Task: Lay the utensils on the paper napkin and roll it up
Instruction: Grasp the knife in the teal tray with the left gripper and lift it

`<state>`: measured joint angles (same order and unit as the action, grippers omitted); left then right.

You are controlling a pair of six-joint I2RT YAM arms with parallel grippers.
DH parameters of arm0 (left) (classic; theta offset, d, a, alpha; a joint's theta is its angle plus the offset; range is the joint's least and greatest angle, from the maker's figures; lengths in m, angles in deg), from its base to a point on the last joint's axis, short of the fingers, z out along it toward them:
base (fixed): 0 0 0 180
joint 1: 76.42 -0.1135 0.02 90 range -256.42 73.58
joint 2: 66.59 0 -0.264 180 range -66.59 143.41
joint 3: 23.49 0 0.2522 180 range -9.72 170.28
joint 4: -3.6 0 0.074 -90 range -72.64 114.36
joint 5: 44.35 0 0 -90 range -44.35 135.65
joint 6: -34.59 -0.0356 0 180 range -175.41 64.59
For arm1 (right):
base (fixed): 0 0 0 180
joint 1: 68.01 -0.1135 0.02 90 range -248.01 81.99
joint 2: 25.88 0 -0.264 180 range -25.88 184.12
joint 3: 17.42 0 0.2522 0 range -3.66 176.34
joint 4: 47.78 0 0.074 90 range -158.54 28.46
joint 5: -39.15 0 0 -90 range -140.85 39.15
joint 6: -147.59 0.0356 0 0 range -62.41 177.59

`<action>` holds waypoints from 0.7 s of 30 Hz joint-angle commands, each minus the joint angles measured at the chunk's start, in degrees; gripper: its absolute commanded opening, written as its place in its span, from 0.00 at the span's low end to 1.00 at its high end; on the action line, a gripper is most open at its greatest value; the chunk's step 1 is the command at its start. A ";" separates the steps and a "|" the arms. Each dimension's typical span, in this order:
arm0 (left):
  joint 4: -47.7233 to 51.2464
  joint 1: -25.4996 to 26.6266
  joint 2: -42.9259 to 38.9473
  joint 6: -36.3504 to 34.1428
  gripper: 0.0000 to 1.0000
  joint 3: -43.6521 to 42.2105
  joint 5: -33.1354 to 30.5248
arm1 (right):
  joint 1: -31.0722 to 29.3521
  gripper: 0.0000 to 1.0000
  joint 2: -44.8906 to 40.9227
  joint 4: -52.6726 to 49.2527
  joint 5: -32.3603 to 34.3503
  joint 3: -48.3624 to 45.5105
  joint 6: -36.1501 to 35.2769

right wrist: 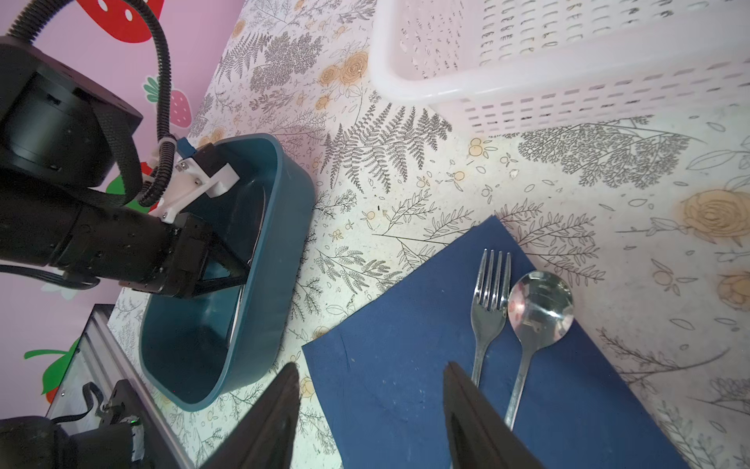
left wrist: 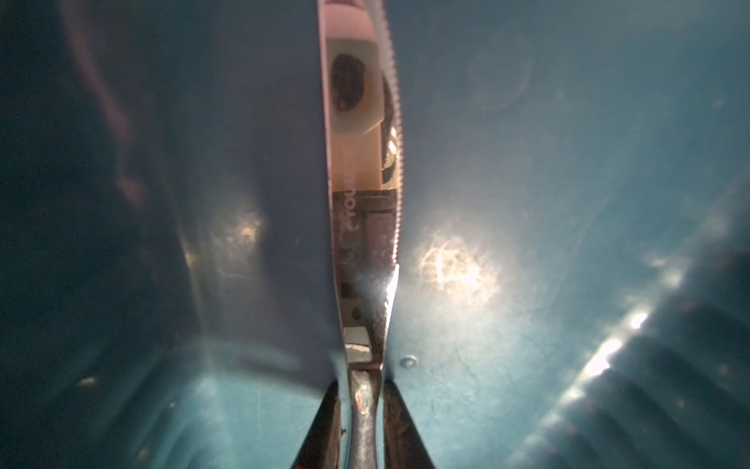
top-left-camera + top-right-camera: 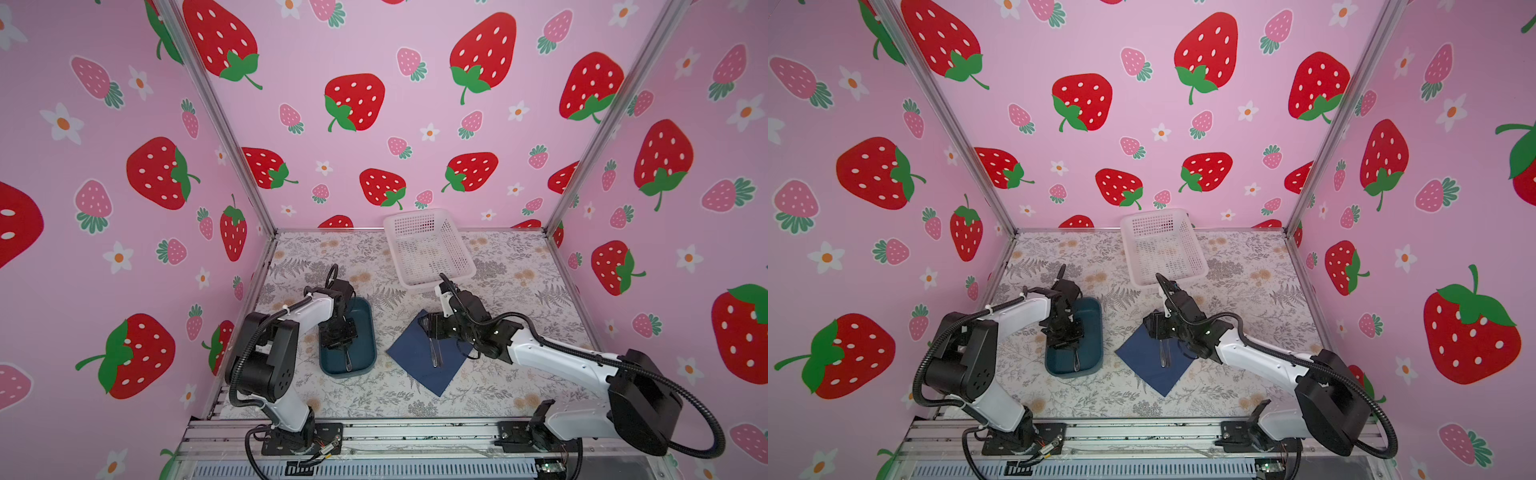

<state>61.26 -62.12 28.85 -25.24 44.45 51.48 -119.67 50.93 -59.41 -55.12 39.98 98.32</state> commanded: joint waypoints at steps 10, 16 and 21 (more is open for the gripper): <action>0.82 0.93 3.88 -0.90 0.17 -1.74 1.03 | -0.24 0.59 3.54 3.76 -7.70 1.06 -1.01; 1.38 1.61 2.79 -0.51 0.10 -1.11 -0.15 | -0.24 0.59 2.75 3.35 -6.32 0.75 -0.88; 2.17 1.95 -1.03 0.50 0.09 -0.27 -0.11 | -0.26 0.59 1.51 3.14 -4.57 0.40 -0.71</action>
<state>61.91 -60.65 28.72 -25.35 44.75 52.09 -119.67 54.08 -56.59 -61.26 40.00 97.97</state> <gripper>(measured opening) 0.114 0.592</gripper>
